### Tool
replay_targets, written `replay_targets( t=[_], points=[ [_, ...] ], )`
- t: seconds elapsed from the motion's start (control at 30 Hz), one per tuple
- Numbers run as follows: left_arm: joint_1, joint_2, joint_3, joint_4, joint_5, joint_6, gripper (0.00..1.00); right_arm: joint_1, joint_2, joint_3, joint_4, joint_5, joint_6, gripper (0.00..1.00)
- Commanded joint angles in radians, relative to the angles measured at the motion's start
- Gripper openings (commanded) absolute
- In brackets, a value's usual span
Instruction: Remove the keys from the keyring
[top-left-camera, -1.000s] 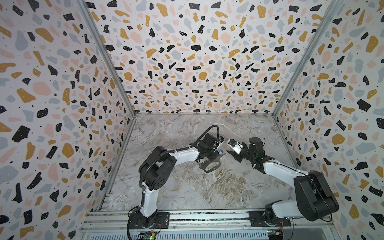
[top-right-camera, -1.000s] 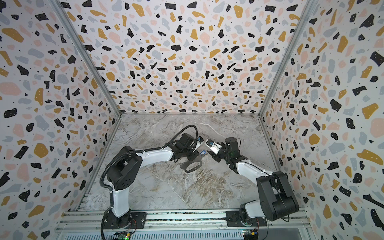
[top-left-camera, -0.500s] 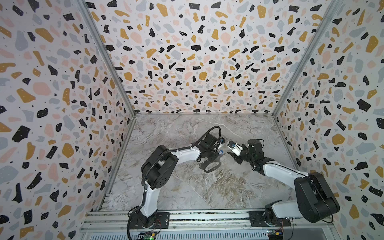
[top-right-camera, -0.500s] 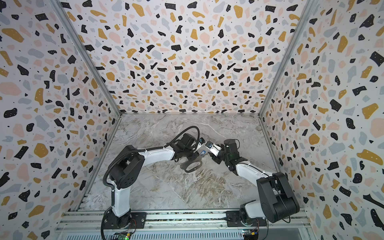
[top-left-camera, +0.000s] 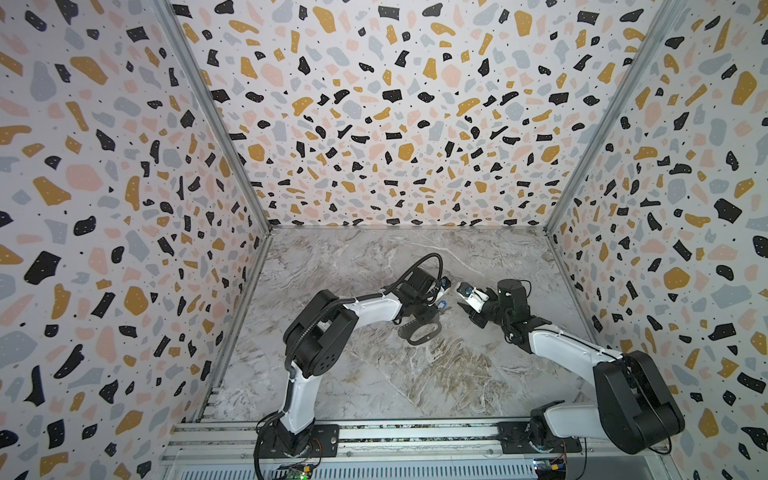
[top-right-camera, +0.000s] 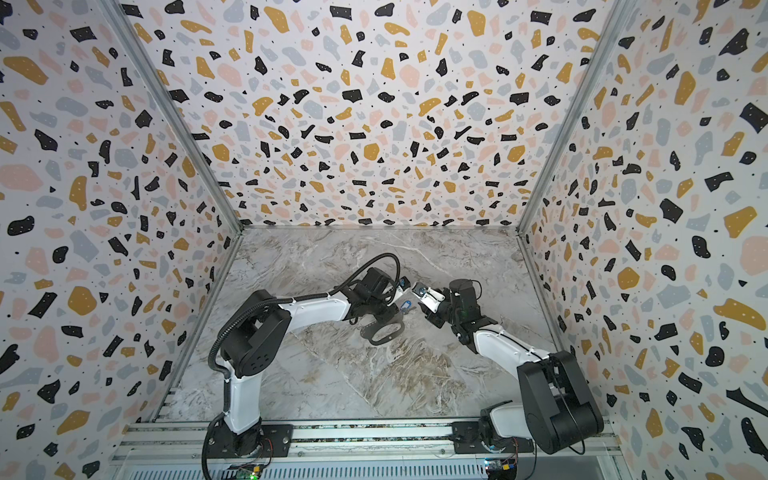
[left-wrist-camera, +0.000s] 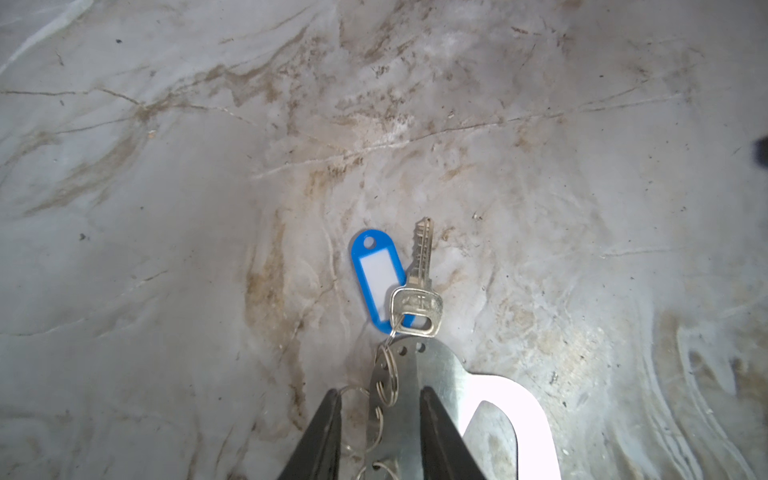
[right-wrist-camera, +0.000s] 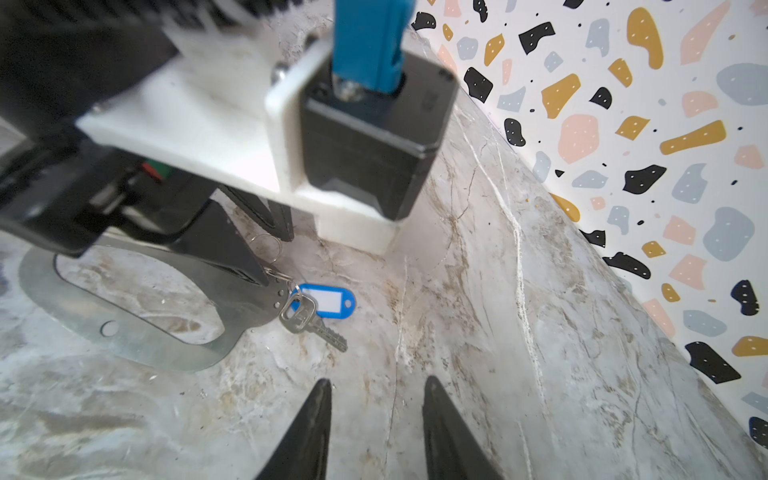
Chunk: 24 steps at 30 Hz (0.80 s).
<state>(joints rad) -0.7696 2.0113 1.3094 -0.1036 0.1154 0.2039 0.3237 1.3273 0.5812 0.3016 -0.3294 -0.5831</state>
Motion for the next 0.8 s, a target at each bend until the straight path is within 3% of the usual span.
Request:
replay_targets(
  t=[0.0,0.2,0.6,0.77],
  points=[
    [-0.007,0.017,0.003,0.013,0.004,0.014,0.33,-0.029,-0.037,-0.016,0.014,-0.042,0.028,0.39],
    [-0.017,0.031,0.014,0.003,-0.003,0.023,0.32,-0.041,-0.050,-0.027,0.007,-0.050,0.026,0.40],
    [-0.021,0.031,0.025,-0.005,-0.036,0.026,0.16,-0.041,-0.038,-0.031,0.019,-0.059,0.023,0.39],
    [-0.022,0.021,0.022,-0.001,-0.044,0.022,0.16,-0.041,-0.034,-0.036,0.023,-0.060,0.026,0.39]
  ],
)
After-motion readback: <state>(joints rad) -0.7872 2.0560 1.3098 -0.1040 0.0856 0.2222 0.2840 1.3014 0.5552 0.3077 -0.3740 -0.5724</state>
